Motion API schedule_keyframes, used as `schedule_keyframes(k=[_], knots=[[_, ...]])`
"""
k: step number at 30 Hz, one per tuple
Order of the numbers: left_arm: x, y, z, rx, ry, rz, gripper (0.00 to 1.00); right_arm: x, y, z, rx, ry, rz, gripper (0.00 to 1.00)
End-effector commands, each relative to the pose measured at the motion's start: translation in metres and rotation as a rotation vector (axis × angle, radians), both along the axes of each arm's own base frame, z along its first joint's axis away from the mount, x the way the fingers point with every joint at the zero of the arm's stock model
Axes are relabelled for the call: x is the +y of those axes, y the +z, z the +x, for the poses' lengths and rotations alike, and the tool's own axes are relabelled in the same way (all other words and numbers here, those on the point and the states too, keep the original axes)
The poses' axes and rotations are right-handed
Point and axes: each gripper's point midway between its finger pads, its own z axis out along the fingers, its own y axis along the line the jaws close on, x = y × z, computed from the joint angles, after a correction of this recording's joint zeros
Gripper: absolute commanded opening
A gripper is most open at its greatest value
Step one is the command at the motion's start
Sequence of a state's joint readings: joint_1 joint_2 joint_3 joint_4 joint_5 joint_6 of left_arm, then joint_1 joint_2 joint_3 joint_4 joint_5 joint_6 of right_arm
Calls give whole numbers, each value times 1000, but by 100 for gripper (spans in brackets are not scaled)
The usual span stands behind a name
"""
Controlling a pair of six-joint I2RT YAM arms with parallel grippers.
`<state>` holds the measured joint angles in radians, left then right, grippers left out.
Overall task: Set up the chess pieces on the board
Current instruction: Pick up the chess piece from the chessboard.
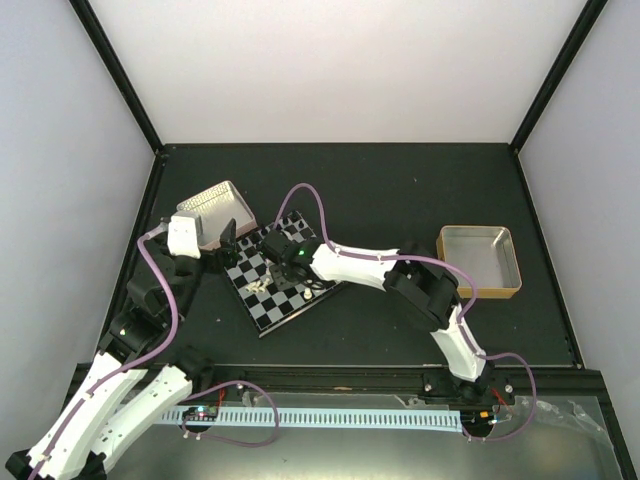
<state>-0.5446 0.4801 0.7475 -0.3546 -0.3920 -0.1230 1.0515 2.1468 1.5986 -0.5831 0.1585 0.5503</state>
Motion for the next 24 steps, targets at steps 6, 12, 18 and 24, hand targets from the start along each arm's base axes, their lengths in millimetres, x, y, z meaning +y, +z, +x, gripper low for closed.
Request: schedule_keyframes(k=[6,12,18,24], knots=[[-2,-2,2,8,-7,20,99,-3,2,2,-7,15,-12,16],[-4,-1,2,8,-21,15,99,8,38,-10,-37,112,133,15],[-21,2,-2,-2,-122,-3,99,17,89,-19,-130,215,325,15],[-50,-1,-12,46,-292,-70,99,13,128,-25,-228,254,484,15]])
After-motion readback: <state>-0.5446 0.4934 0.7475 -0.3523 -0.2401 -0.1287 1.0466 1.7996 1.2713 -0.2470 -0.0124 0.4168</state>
